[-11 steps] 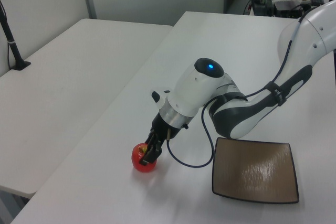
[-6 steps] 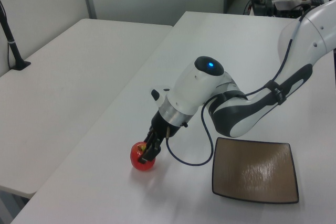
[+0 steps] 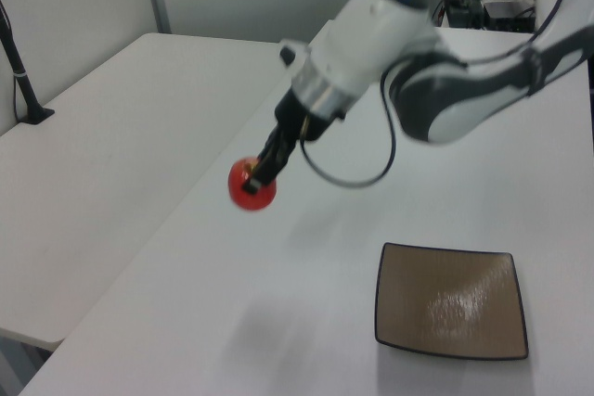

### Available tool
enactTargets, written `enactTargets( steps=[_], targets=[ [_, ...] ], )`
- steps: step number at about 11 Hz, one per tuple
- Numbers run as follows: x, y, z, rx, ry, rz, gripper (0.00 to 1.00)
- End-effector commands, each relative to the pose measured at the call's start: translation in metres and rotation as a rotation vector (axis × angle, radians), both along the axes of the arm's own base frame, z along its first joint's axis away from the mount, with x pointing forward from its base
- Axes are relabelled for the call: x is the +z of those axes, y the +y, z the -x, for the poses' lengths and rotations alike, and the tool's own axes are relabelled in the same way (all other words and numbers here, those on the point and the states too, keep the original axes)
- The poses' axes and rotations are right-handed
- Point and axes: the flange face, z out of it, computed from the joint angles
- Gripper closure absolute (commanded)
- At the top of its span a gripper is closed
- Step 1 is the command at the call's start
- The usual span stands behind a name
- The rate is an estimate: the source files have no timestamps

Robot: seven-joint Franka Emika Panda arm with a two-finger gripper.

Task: Apples placed on a ceramic plate
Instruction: 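Lift the red apple and carry it over the brown plate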

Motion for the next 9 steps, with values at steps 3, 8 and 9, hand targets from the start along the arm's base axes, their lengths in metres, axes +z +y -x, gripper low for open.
enactTargets(
  steps=[3,8,9],
  targets=[
    [0.115,-0.076,0.095,-0.091,0.155,-0.005,0.8],
    [0.099,-0.097,0.173,0.13,0.365,0.085,0.79],
    [0.079,-0.09,0.185,0.15,0.393,0.105,0.79]
  ],
)
